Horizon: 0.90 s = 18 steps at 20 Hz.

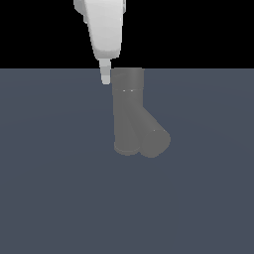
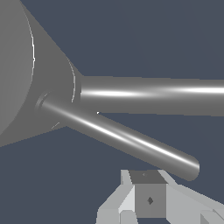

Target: Turn on the faucet by rotating a designated handle.

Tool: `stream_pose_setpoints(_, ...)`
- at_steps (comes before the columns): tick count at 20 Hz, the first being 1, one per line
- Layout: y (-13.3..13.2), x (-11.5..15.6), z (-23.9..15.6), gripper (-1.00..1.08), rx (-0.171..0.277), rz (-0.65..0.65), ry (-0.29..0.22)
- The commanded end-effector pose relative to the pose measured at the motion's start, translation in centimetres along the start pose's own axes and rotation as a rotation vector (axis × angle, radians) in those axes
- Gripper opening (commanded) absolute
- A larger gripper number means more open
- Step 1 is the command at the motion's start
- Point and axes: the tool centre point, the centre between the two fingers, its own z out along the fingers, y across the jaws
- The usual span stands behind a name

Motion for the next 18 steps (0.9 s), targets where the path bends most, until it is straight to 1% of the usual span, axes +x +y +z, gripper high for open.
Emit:
stream_pose_setpoints(1,1.2,2.1,0.0,-1.00,-0.005,0.026,0.000)
stream_pose_setpoints(4,1.9,2.8,0.0,-1.00,-0.005,0.027,0.000)
stream_pose_setpoints(5,1.3,1.4,0.0,-1.00,-0.002,0.004,0.002)
stream_pose_setpoints(18,1.3,8.9,0.0,-1.00,-0.004,0.019,0.001)
